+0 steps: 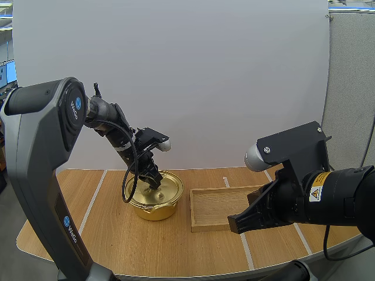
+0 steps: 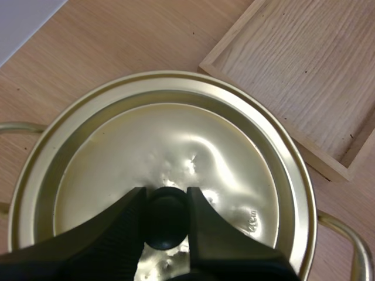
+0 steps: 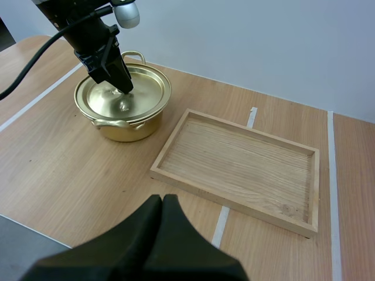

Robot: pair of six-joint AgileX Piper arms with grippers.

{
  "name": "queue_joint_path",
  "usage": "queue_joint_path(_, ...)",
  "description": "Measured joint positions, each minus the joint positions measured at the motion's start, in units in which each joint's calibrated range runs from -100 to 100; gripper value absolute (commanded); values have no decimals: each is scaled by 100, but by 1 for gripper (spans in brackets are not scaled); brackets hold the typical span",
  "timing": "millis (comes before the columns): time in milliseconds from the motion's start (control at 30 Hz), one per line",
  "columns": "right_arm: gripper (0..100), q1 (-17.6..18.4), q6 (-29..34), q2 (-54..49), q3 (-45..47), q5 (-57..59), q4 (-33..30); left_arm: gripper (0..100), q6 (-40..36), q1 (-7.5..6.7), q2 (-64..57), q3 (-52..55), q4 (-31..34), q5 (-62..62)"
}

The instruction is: Open the pot, put the pineapple inside, and close it

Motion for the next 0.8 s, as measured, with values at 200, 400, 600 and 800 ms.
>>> queue_joint_path(200,0,0,0,0,0,0,0,100,0,0,16,0,22,346)
queue_joint_path(400,0,0,0,0,0,0,0,100,-9,0,16,-14,11,697)
queue_joint_path(600,0,0,0,0,0,0,0,100,-123,0,-22,-40,23,777)
queue_joint_path(800,0,0,0,0,0,0,0,100,-371,0,-405,-222,383,996)
